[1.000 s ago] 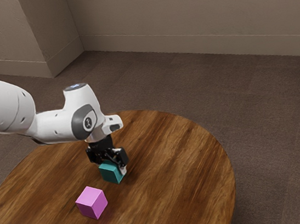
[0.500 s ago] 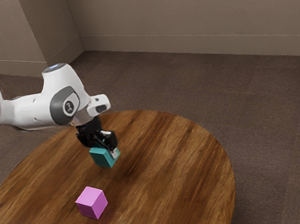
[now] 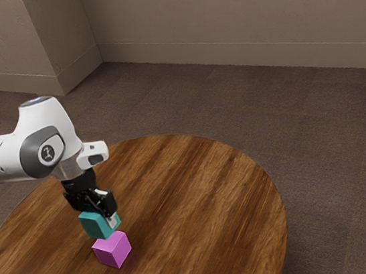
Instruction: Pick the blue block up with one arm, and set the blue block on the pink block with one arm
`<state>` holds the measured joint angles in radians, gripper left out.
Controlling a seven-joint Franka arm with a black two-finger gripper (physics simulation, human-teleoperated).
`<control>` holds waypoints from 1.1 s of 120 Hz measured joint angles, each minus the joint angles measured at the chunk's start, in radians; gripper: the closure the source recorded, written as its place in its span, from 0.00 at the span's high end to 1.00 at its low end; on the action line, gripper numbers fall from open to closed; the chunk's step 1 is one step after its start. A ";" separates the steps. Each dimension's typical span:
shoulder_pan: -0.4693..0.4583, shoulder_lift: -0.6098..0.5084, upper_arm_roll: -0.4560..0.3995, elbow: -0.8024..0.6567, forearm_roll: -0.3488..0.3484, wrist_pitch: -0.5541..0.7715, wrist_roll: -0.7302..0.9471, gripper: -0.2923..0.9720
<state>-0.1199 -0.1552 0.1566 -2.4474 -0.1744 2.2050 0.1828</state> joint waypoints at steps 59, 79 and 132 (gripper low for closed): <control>0.000 0.019 0.015 -0.027 0.028 0.066 -0.004 0.54; -0.005 0.023 0.011 -0.037 0.027 0.069 -0.004 0.57; -0.008 -0.076 0.002 -0.026 0.026 0.058 0.001 0.74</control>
<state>-0.1283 -0.2311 0.1587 -2.4736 -0.1488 2.2628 0.1840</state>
